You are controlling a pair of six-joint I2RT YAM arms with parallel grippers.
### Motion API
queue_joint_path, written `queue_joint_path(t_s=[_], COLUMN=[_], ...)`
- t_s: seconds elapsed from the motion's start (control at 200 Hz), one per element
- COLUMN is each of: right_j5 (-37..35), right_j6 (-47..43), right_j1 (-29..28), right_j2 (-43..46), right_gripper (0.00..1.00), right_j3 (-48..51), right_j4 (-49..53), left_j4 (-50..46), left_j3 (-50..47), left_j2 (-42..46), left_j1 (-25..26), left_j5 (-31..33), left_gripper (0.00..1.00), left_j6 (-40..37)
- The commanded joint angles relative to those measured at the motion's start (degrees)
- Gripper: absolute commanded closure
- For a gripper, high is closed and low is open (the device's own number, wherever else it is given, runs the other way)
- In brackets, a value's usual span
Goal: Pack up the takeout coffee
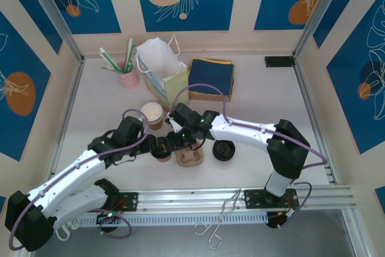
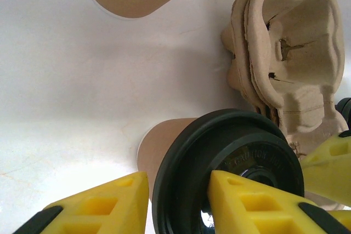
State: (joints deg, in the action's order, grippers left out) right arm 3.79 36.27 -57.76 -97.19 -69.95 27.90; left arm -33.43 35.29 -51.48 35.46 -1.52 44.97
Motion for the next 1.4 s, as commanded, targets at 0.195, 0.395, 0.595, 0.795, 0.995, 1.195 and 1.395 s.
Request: queue_joint_path(t_s=[0.195, 0.395, 0.595, 0.795, 0.995, 1.195, 1.395], right_j5=[-2.4, -3.5, -4.6, -4.3, -4.6, -4.9, -5.0], right_j6=[-0.4, -0.7, -0.5, 0.1, 0.2, 0.3, 0.2], right_j1=[-2.5, -3.0, -3.2, -2.0, -2.0, -2.1, -2.1], right_j2=[-6.5, -8.1, -8.0, -7.0, -7.5, -7.0, -7.1], right_gripper=[0.64, 0.64, 0.64, 0.64, 0.64, 0.64, 0.64], right_j3=[2.3, 2.8, 2.4, 1.8, 0.7, 0.3, -0.1], right_j4=[4.6, 5.6, 6.5, 6.7, 7.4, 7.8, 8.0], left_j4=[-4.3, -4.3, -6.7, -9.9, -10.1, -12.6, -12.4], left_j3=[-4.1, -5.2, -2.8, 1.9, 2.8, 2.8, 0.9], left_j2=[-0.6, 0.0, 1.0, 2.9, 4.3, 5.7, 5.3], left_j1=[-0.3, -0.3, -0.2, -0.3, -0.2, -0.3, -0.3], left_j5=[-2.4, -2.5, -1.8, -2.5, -5.3, -4.2, -3.1], left_gripper=[0.66, 0.66, 0.66, 0.61, 0.6, 0.62, 0.78], left_j6=[0.4, 0.6, -0.1, -0.8, -0.2, -0.1, -0.2])
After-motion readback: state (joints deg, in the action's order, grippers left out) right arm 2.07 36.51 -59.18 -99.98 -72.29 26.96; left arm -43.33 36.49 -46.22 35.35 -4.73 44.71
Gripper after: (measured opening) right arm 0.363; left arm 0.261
